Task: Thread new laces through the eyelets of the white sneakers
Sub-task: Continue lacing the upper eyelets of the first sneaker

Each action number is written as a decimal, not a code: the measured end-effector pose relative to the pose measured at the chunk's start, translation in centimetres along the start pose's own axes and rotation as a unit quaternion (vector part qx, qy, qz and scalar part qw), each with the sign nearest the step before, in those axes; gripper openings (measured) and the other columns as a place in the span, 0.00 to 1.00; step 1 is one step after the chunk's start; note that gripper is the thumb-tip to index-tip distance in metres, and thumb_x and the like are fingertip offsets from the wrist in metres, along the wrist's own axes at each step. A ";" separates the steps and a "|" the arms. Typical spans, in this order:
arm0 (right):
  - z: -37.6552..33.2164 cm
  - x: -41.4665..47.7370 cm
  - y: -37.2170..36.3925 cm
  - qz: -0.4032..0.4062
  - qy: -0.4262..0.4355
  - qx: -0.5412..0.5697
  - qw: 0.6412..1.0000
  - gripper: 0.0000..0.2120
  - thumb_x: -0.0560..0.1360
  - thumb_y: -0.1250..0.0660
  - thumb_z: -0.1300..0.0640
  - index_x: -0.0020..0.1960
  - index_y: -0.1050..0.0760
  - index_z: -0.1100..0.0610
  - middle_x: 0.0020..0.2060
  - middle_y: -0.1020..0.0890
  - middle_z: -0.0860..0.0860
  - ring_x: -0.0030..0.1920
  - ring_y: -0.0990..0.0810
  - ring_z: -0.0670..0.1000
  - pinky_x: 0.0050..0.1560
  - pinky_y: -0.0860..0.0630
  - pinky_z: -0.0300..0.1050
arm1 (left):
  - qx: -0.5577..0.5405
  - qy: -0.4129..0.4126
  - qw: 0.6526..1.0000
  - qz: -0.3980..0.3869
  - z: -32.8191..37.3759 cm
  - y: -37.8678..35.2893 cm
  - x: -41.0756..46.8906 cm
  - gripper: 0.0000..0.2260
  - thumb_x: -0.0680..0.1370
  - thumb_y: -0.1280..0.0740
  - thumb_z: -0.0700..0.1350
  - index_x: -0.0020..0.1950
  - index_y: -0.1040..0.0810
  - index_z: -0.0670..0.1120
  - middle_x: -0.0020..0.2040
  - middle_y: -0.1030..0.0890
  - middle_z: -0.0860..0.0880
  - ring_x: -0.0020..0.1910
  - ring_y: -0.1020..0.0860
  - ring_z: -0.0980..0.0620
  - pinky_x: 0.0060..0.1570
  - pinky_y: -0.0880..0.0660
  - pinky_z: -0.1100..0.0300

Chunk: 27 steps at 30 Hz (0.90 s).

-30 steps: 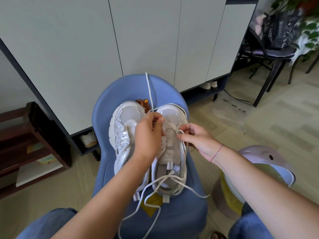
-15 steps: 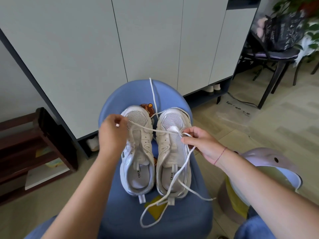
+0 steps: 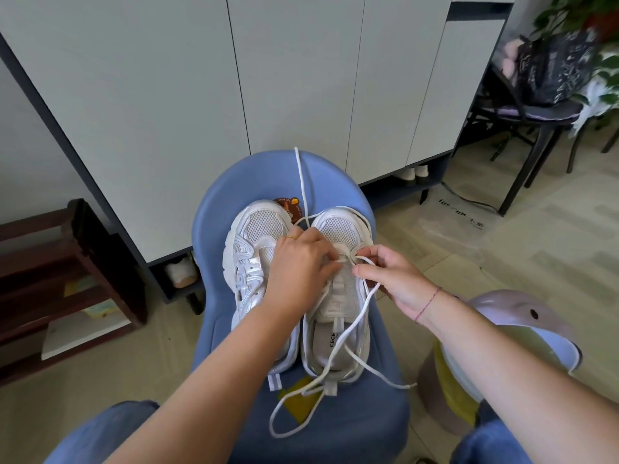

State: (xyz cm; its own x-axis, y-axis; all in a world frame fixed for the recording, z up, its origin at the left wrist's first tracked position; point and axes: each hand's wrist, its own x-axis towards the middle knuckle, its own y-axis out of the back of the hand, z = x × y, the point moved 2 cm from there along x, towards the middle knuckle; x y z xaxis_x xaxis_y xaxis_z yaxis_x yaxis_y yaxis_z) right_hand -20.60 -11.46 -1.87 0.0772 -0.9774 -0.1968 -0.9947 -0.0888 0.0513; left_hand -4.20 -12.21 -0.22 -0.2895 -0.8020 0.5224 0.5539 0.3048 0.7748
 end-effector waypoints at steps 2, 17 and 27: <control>0.0 0.0 0.0 0.002 0.000 -0.003 1.000 0.10 0.72 0.31 0.67 0.51 0.26 0.58 0.37 0.25 0.50 0.35 0.25 0.45 0.34 0.28 0.34 | -0.019 0.001 1.000 -0.004 0.0 0.1 0.2 0.05 0.68 0.26 0.44 0.37 0.18 0.44 0.36 0.21 0.49 0.37 0.24 0.45 0.40 0.29 0.53; -0.4 -0.5 -0.3 0.001 0.009 -0.005 1.000 0.08 0.73 0.34 0.68 0.50 0.27 0.59 0.35 0.27 0.50 0.30 0.28 0.43 0.29 0.29 0.32 | -0.115 0.368 0.886 0.258 -7.3 11.1 -0.4 0.07 0.77 0.32 0.46 0.52 0.19 0.44 0.43 0.19 0.48 0.38 0.24 0.50 0.41 0.32 0.61; -0.4 -0.4 -0.3 0.007 0.006 0.000 1.000 0.10 0.73 0.33 0.67 0.53 0.27 0.60 0.37 0.26 0.51 0.32 0.27 0.45 0.30 0.28 0.33 | -0.090 0.097 0.988 -0.076 -0.1 2.0 -0.1 0.14 0.72 0.27 0.53 0.56 0.18 0.49 0.56 0.21 0.54 0.50 0.23 0.55 0.46 0.30 0.61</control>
State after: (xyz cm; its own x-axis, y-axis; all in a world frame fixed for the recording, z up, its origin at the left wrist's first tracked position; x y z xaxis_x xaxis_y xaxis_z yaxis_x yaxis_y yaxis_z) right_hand -20.28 -11.06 -1.44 0.0630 -0.9807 -0.1849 -0.9958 -0.0740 0.0535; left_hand -2.97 -11.62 1.21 -0.2354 -0.9201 0.3131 0.6504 0.0902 0.7542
